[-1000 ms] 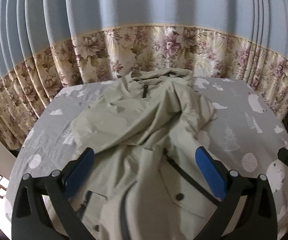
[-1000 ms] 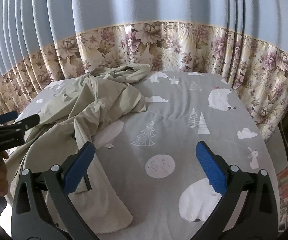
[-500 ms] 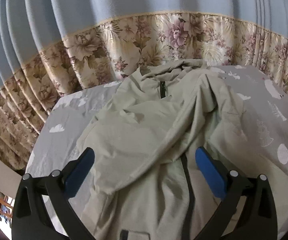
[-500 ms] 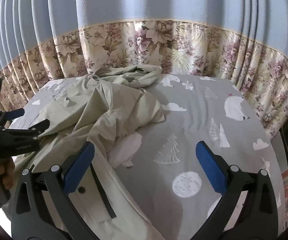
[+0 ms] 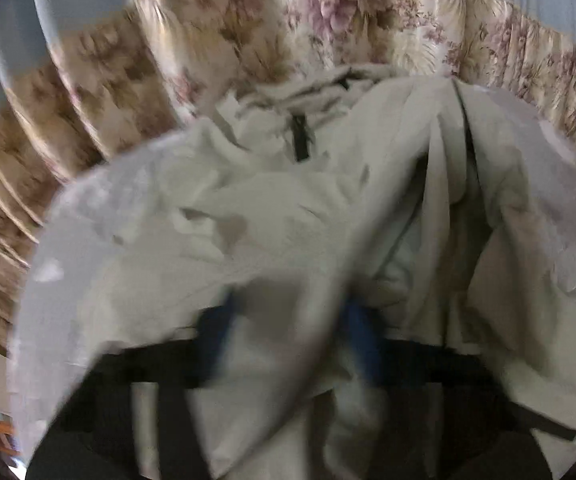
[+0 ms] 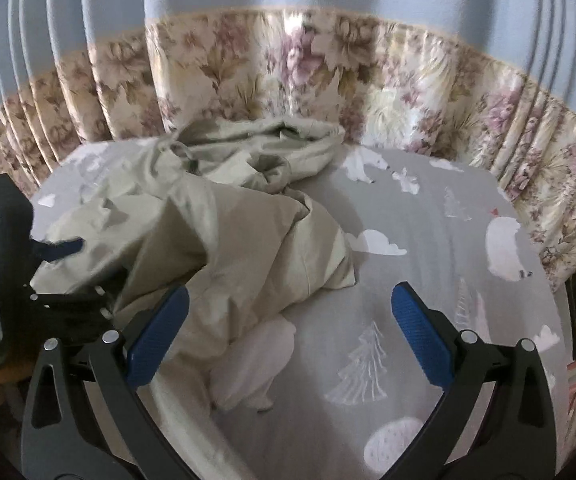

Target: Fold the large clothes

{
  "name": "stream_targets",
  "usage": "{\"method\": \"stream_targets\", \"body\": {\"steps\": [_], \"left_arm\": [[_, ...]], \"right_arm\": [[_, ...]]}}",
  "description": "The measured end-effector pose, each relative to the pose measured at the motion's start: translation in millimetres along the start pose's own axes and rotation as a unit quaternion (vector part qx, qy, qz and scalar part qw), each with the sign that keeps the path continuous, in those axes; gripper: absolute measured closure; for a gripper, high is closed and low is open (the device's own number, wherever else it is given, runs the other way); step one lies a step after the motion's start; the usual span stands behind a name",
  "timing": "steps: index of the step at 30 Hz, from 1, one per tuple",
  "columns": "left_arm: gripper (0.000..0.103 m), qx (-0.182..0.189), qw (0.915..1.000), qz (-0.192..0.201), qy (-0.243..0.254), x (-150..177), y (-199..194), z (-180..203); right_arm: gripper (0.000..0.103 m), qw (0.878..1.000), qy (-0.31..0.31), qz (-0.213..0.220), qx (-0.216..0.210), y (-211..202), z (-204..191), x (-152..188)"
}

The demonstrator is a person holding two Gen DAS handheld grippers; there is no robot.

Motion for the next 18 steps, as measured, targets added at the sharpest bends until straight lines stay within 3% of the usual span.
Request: {"method": "stream_targets", "body": {"steps": [1, 2, 4, 8, 10, 12, 13, 14, 16, 17, 18], "left_arm": [[0.083, 0.015, 0.9998, -0.006, -0.014, 0.0, 4.7, -5.2], [0.089, 0.026, 0.9993, -0.006, -0.025, -2.4, 6.2, -11.6], [0.093, 0.029, 0.9991, 0.002, -0.032, -7.3, 2.2, -22.0], [0.097, -0.024, 0.9984, 0.026, -0.045, -15.7, -10.6, -66.3], [0.097, -0.058, 0.9970, 0.027, -0.043, -14.2, -11.7, -86.3], [0.097, -0.079, 0.9951, 0.019, -0.056, -7.8, -11.2, -108.8], [0.097, -0.087, 0.9942, 0.016, -0.061, -4.0, -10.8, -117.2], [0.097, -0.094, 0.9931, 0.013, -0.069, 0.2, -11.2, -127.2], [0.097, -0.106, 0.9911, 0.011, -0.079, 3.8, -11.2, -141.2], [0.097, -0.112, 0.9903, 0.010, -0.082, 3.4, -11.5, -146.9], [0.097, -0.117, 0.9896, 0.013, -0.083, 2.6, -13.5, -151.0]], "right_arm": [[0.003, 1.000, 0.000, -0.009, -0.001, 9.3, 1.4, -1.4], [0.003, 1.000, 0.001, -0.017, -0.004, 16.5, 2.0, -2.0], [0.003, 1.000, -0.001, -0.028, -0.006, 31.1, 3.0, -4.3], [0.003, 0.998, -0.005, -0.058, 0.009, 70.4, 9.1, -3.9], [0.003, 0.996, -0.006, -0.094, 0.008, 94.9, 8.1, 0.5], [0.003, 0.995, -0.009, -0.103, -0.010, 107.6, 2.5, 3.1], [0.011, 0.994, -0.008, -0.104, -0.029, 112.7, -1.4, 4.4], [0.045, 0.993, -0.008, -0.106, -0.043, 115.9, -4.3, 5.8], [0.078, 0.994, -0.016, -0.095, -0.048, 115.2, -7.7, 4.2], [0.090, 0.995, -0.017, -0.089, -0.047, 112.6, -5.7, 0.4], [0.092, 0.996, -0.013, -0.080, -0.043, 108.6, 0.7, -5.1]]}}
Point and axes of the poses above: each gripper's, at about its wrist camera, not at the fingertips, and y roughly the way its jaws point, z to its right, x to its underside, the point moved 4 cm from there along y, roughly the way its jaws point, and after that the axes turned 6 degrees about z, right-handed, at the moved point
